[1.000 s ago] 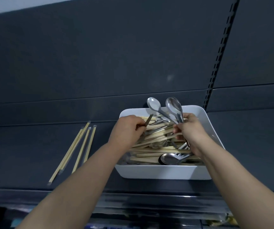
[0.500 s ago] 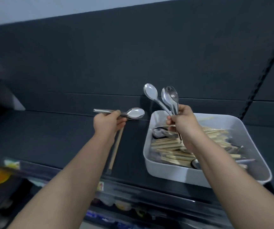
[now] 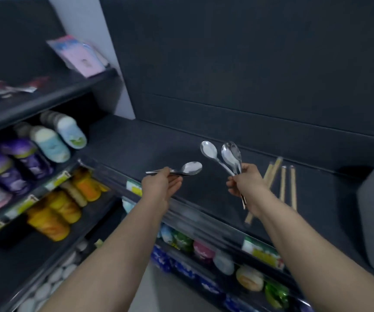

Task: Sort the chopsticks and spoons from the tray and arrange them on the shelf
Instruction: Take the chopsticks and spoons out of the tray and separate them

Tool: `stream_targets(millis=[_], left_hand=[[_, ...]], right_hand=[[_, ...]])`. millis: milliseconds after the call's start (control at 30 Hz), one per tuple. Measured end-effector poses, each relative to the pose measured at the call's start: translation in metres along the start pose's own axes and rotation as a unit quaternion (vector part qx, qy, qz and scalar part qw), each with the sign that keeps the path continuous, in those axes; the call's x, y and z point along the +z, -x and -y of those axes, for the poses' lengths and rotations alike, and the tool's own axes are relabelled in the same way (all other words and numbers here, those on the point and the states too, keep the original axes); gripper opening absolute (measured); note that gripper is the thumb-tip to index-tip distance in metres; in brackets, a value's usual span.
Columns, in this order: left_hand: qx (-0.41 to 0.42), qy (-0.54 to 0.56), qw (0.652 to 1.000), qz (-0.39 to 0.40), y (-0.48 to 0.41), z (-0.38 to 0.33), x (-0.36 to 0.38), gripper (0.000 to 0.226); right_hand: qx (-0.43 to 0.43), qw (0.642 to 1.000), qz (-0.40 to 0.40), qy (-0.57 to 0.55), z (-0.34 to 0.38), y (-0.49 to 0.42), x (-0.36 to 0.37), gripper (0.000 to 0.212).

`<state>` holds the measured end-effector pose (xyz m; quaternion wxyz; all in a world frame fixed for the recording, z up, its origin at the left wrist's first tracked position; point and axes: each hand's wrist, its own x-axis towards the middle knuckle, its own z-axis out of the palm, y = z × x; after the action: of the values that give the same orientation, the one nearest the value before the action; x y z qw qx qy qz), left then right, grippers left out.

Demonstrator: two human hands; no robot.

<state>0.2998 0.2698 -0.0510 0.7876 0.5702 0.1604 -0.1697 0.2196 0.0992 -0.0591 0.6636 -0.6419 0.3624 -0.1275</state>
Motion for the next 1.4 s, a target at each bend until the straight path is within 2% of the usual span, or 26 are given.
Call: stream_targets(millis=[133,300,533,600,700,767,800,900,1000,1100,1167,1267,1333,1400], left_hand=[[-0.009,0.005,1.0,-0.004,-0.038,-0.037,-0.046,0.018],[-0.007,0.017,0.999,-0.045,-0.078,-0.065,-0.083,0.008],[0.001,0.053,0.994,-0.097,-0.14,-0.089,-0.095,0.008],[-0.003,0.058,0.993,-0.101,-0.161,-0.096,-0.092,0.015],[-0.026,0.016,0.996,-0.089,-0.192,-0.104,-0.084,0.023],[-0.042,-0.042,0.995,-0.079,-0.207,-0.108,-0.078,0.01],[-0.045,-0.071,0.994,-0.071,-0.212,-0.11,-0.076,0.003],[-0.042,-0.179,0.982,-0.049,-0.228,-0.113,-0.076,0.011],[-0.021,-0.297,0.954,-0.038,-0.244,-0.121,-0.08,0.014],[-0.017,-0.385,0.923,-0.013,-0.261,-0.129,-0.086,0.017],[0.009,-0.474,0.881,0.006,-0.27,-0.131,-0.09,0.023],[0.082,-0.602,0.793,0.04,-0.276,-0.134,-0.091,0.023],[0.111,-0.665,0.735,0.07,-0.277,-0.14,-0.085,0.026],[0.127,-0.705,0.691,0.091,-0.276,-0.145,-0.08,0.031]], right_hand=[[0.01,1.0,0.016,0.011,0.002,-0.012,0.073,0.038],[0.023,0.999,0.043,0.019,0.009,-0.026,0.141,0.038],[0.034,0.998,0.052,0.027,0.019,-0.071,0.208,0.039],[0.037,0.998,0.055,0.024,0.024,-0.088,0.224,0.037],[0.042,0.996,0.069,0.024,0.027,-0.111,0.245,0.032],[0.041,0.994,0.088,0.044,0.028,-0.125,0.254,0.031],[0.042,0.991,0.1,0.072,0.027,-0.133,0.258,0.032],[0.023,0.962,0.146,0.23,0.028,-0.147,0.265,0.026],[-0.016,0.901,0.162,0.403,0.034,-0.153,0.268,0.024],[-0.063,0.837,0.108,0.532,0.041,-0.158,0.272,0.03],[-0.073,0.824,0.085,0.556,0.042,-0.16,0.276,0.031],[-0.068,0.824,0.074,0.558,0.041,-0.157,0.285,0.032],[-0.075,0.82,0.067,0.563,0.043,-0.152,0.291,0.029],[-0.093,0.808,0.05,0.58,0.046,-0.146,0.294,0.026]])
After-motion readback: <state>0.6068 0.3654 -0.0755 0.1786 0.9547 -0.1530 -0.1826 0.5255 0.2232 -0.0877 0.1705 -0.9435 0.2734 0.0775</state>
